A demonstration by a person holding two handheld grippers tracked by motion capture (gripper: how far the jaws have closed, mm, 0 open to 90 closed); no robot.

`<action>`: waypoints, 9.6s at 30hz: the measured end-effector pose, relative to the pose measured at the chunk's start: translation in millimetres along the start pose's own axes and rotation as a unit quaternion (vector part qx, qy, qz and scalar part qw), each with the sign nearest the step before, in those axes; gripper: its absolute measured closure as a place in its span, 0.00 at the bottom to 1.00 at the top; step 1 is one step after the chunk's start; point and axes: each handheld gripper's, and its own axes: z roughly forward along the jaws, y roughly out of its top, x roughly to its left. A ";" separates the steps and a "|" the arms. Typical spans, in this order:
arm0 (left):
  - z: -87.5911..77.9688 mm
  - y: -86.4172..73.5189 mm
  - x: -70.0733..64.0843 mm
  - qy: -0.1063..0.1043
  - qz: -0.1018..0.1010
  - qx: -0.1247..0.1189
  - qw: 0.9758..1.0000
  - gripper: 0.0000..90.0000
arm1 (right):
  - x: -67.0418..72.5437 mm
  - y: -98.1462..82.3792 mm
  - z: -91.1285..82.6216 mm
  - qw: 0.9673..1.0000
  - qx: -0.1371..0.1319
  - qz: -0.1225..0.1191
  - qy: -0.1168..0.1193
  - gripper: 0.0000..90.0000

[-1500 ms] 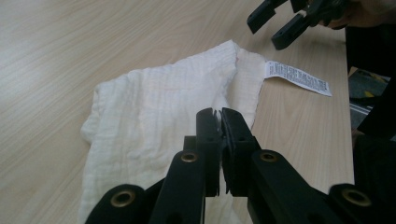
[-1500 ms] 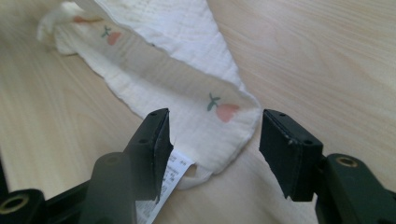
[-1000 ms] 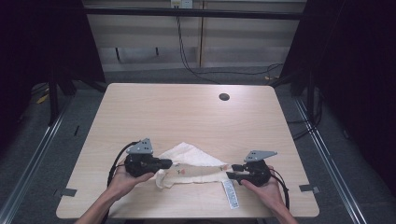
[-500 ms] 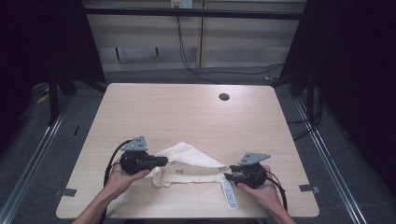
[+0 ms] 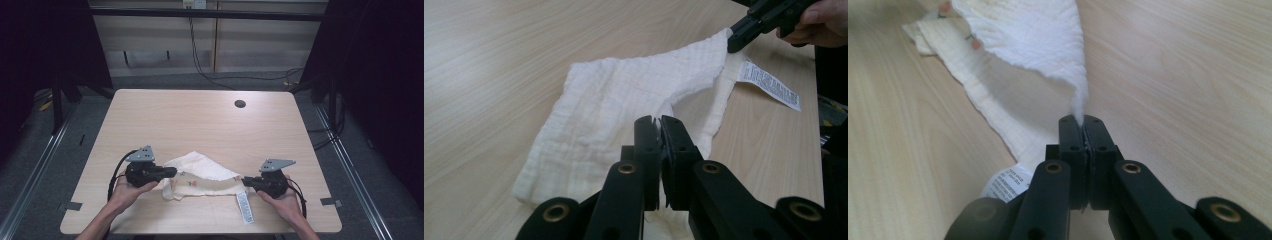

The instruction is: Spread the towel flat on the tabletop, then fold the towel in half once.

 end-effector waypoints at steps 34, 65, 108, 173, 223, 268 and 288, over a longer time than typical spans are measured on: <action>-59.9 58.6 -6.5 0.049 0.034 -0.120 0.991 0.97 | -12.6 111.7 -70.0 0.993 -0.104 -0.023 0.045 0.99; -124.4 80.5 -52.2 0.071 0.087 -0.167 0.980 0.98 | 44.5 143.2 -143.9 0.979 -0.142 -0.129 0.069 0.99; 23.5 32.9 83.7 0.112 -0.056 -0.020 0.992 0.96 | -92.3 102.2 30.9 1.000 -0.014 -0.005 -0.012 0.95; 23.1 -37.9 -9.4 0.036 0.036 0.118 0.992 0.94 | -2.1 6.1 23.5 0.991 0.099 -0.080 0.041 0.97; 44.6 -6.7 19.3 0.051 -0.007 0.093 0.994 0.68 | -81.3 64.3 24.9 0.999 0.023 -0.013 -0.041 0.63; 44.4 -0.6 82.3 0.121 -0.065 0.065 0.988 0.55 | -103.9 52.5 64.5 0.996 0.065 -0.003 -0.063 0.96; 73.0 6.4 85.8 0.104 -0.053 0.068 0.991 0.86 | -104.0 51.5 64.8 0.997 0.059 0.006 -0.057 0.96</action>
